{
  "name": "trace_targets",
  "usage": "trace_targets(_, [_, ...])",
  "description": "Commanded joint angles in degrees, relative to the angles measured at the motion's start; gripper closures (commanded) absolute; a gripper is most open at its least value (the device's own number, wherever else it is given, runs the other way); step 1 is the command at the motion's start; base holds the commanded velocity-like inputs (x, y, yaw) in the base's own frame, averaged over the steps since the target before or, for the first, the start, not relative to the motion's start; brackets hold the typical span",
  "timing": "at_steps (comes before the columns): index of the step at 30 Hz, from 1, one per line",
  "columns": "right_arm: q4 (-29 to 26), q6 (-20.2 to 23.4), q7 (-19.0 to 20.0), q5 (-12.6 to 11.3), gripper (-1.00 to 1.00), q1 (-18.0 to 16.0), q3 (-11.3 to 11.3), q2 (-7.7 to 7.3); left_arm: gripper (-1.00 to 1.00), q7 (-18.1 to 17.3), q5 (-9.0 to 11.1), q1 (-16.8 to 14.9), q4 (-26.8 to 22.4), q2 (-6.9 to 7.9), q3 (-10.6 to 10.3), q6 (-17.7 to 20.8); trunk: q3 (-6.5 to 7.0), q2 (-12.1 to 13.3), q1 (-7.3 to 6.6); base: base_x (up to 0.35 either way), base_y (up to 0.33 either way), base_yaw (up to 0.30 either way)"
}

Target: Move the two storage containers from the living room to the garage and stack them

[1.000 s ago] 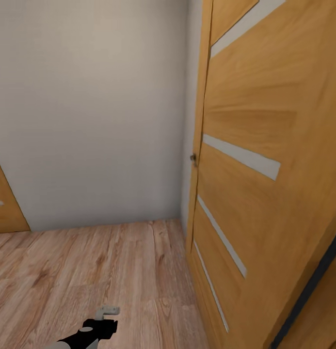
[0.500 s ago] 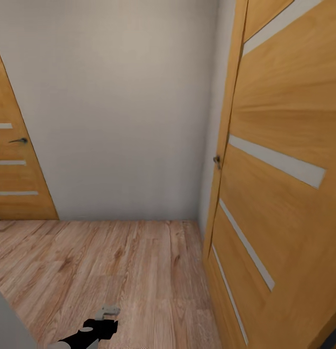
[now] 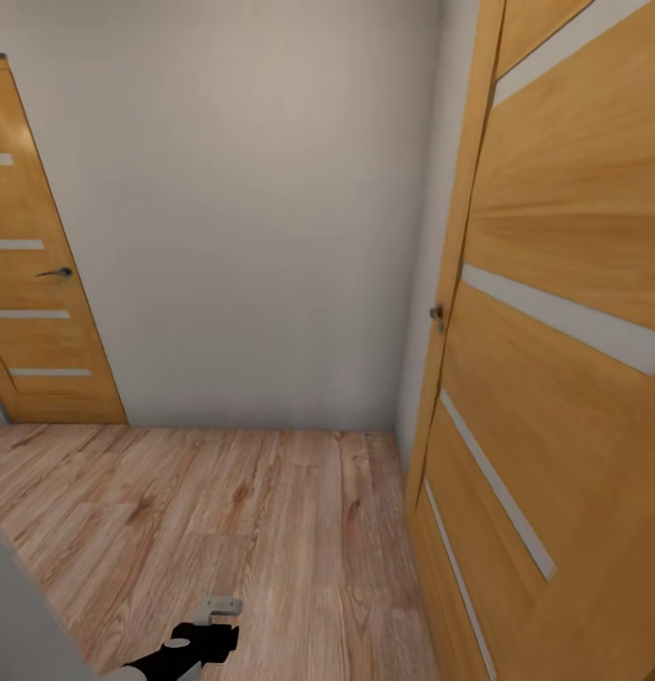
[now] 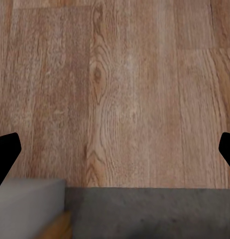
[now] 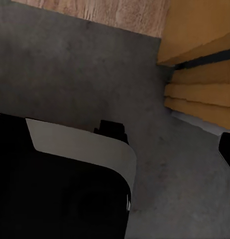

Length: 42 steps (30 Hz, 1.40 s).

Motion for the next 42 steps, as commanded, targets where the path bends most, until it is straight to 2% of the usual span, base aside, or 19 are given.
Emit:
trace_targets(1, [0.0,-0.2,0.0,0.4,-1.00,0.0,0.1,0.04,-1.00,0.3,-0.1,-0.1,0.3,-0.03,-0.3,-0.4,-0.06,0.0,0.01,0.229,0.000,0.001])
trace_targets(24, [0.0,-0.2,0.0,0.5,-1.00,0.0,0.0,0.18,-1.00,0.3,0.0,-0.1,0.2,-0.03,-0.3,-0.4,-0.06,0.0,0.01,0.291,0.000,0.000])
trace_targets(33, [0.0,-0.2,-0.1,0.2,-1.00,0.0,0.0,0.23,-1.00,0.3,-0.1,-0.1,0.2,-0.04,-0.3,-0.4,-0.06,0.0,0.01,0.082,0.000,0.027])
trace_targets(42, [0.1,-0.2,-0.1,0.1,-1.00,0.0,0.0,0.33,-1.00,0.3,-0.1,-0.1,0.2,-0.37,-0.3,-0.4,-0.06,0.0,0.01,0.003,0.000,0.257])
